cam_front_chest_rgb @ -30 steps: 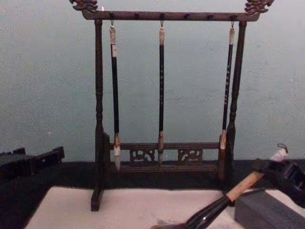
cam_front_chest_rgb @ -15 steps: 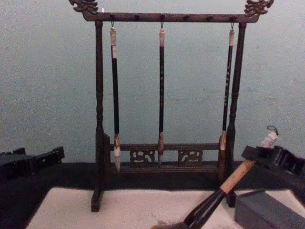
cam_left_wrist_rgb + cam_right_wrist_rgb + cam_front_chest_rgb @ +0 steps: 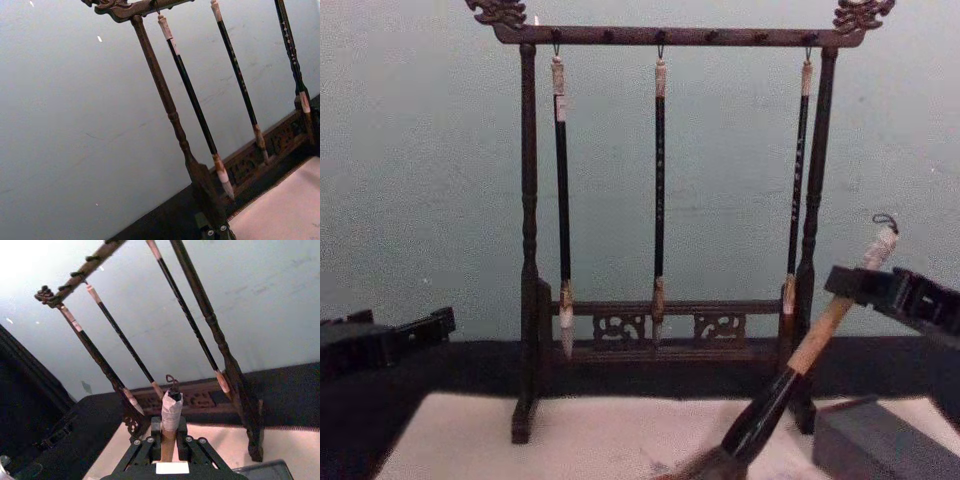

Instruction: Pick up the brush from the inkstone, write on the paper, then place the brush back to its original position.

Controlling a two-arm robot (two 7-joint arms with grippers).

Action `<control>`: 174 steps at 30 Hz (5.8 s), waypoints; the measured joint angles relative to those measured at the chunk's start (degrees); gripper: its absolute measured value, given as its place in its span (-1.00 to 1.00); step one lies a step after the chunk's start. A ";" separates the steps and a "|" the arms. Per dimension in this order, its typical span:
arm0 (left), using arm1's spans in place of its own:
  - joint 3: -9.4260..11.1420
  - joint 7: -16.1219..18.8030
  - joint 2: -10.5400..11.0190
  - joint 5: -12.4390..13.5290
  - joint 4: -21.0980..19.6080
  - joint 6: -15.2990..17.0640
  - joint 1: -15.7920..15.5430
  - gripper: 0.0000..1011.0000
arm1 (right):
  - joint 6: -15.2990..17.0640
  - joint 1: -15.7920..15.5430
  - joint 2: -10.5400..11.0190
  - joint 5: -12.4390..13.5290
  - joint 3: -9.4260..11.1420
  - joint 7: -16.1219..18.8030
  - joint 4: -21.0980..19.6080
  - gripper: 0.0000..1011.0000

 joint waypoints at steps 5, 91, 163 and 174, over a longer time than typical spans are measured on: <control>0.00 0.00 0.00 0.00 0.00 0.00 0.00 0.98 | -0.04 -0.57 0.54 -2.13 0.16 0.13 -2.11 -0.64; 0.00 0.00 0.00 0.00 0.00 0.00 0.00 0.98 | -0.53 -5.51 5.36 -27.93 -4.15 17.76 -18.37 -0.65; 0.00 0.00 0.00 0.00 0.00 0.00 0.00 0.98 | -2.80 -11.37 6.68 -24.68 0.11 19.56 -22.12 -0.65; 0.00 0.00 0.00 0.00 0.00 0.00 0.00 0.98 | -2.64 -10.28 5.74 -23.84 -2.02 20.09 -19.09 -0.65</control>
